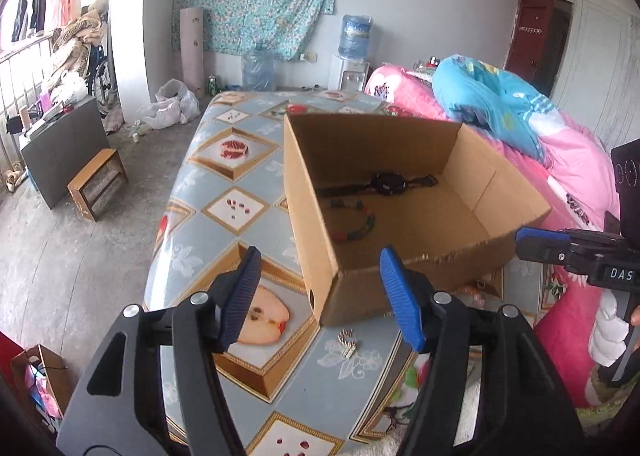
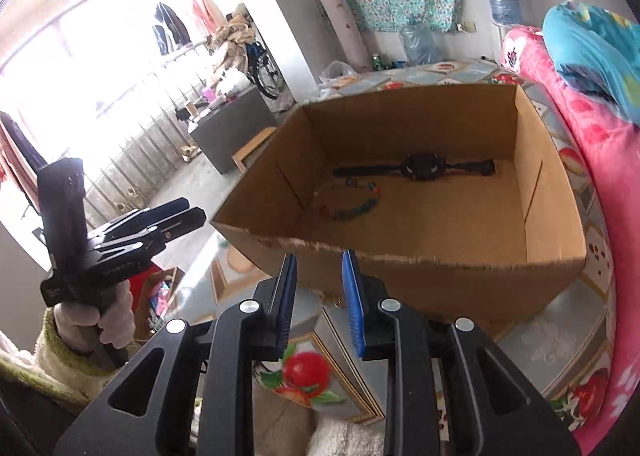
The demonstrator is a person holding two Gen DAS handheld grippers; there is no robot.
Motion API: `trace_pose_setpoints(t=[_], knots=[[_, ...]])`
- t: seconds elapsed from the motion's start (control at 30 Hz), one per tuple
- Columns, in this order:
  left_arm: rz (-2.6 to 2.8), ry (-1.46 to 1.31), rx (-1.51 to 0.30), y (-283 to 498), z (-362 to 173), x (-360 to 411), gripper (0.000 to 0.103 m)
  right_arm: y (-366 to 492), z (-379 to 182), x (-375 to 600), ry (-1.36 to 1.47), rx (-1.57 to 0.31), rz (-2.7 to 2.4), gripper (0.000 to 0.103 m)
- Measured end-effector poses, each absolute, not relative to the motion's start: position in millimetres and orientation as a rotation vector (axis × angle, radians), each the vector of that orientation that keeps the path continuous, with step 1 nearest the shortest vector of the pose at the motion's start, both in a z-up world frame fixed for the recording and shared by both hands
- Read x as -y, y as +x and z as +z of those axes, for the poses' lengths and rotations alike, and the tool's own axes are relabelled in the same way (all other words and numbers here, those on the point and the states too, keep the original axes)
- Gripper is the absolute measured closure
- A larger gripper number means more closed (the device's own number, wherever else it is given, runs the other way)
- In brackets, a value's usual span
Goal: Organize jewelry
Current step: 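Withdraw the open right gripper from the box toward the loose jewelry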
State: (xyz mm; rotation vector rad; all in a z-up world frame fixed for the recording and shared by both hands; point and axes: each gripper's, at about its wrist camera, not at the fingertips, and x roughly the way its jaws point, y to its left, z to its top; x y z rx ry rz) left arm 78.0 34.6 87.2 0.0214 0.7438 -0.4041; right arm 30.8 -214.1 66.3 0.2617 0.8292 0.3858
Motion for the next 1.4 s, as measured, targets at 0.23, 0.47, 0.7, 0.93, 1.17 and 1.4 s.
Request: trace_pose_setpoints(t=[0.23,0.47,0.7,0.93,1.17,1.4], knots=[[-0.346,-0.002,-0.809,86,58,-31,0.042,56,27,226,0.246,-0.967,0.217,0.079],[-0.338,-0.019,-0.791,84,57,-21,0.042,62,23,236,0.321,-0.961,0.221,0.079],[-0.318,-0.061,-0.804,97,53,-26,0.042,59,24,230,0.318,-0.946,0.227,0.079],[-0.322,-0.06,-0.798,100,52,-24,0.043,58,21,227,0.32,-0.943,0.231,0.079],[-0.358,-0.045,-0.762,93,57,-21,0.043,43,27,234,0.272,-0.934,0.209,0.079],[-0.405,-0.03,-0.787,70,41,-23,0.043,4,14,254,0.246,-1.002,0.176,0.079]])
